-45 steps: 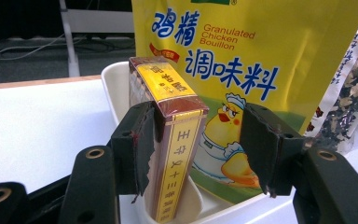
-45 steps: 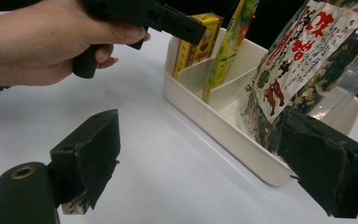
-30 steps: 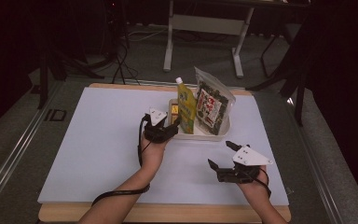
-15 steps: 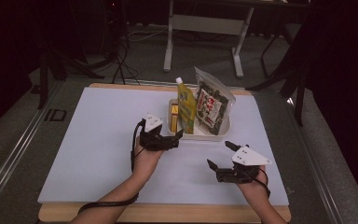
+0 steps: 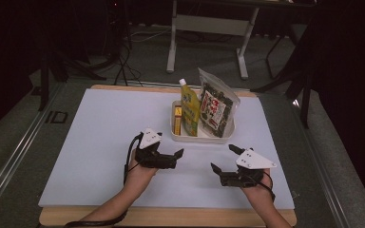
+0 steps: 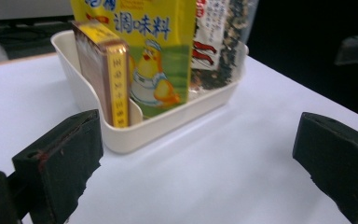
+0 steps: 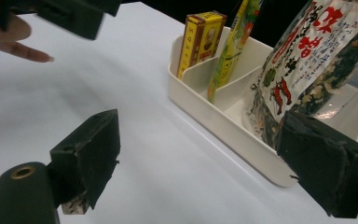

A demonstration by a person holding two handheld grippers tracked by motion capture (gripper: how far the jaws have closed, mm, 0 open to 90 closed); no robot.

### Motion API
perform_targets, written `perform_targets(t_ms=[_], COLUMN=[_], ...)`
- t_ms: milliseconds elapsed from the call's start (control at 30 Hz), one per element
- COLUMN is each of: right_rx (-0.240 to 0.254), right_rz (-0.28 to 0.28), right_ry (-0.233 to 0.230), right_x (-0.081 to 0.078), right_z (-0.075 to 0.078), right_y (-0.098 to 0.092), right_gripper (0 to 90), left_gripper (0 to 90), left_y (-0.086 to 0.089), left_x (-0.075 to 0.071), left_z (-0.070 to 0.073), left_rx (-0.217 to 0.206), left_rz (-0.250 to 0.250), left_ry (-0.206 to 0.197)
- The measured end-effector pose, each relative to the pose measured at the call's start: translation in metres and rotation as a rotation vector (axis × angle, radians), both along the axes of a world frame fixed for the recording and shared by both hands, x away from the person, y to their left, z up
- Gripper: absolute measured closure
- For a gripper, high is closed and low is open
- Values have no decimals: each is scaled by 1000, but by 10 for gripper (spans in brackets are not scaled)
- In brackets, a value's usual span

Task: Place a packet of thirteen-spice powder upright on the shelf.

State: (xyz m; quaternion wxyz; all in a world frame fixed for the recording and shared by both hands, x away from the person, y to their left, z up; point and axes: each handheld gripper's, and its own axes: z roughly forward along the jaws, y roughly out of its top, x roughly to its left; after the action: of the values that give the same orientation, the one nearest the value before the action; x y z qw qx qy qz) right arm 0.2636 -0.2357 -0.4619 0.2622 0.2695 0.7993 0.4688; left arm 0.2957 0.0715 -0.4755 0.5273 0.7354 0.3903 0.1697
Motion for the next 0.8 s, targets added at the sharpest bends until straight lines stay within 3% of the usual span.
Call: perform_targets(t_ms=[367, 567, 800], right_rx=[3, -3, -1], right_rz=[5, 10, 7], right_ry=[3, 10, 12], right_x=[0, 0, 0], right_z=[-2, -3, -4], right_y=[1, 2, 1], right_gripper=[129, 129, 129], left_gripper=[20, 20, 20], left_y=[14, 15, 18], left_x=[-30, -39, -44], left_z=[-4, -10, -22], left_rx=[6, 9, 23], left_rz=[-66, -107, -120], left_ry=[-11, -21, -5])
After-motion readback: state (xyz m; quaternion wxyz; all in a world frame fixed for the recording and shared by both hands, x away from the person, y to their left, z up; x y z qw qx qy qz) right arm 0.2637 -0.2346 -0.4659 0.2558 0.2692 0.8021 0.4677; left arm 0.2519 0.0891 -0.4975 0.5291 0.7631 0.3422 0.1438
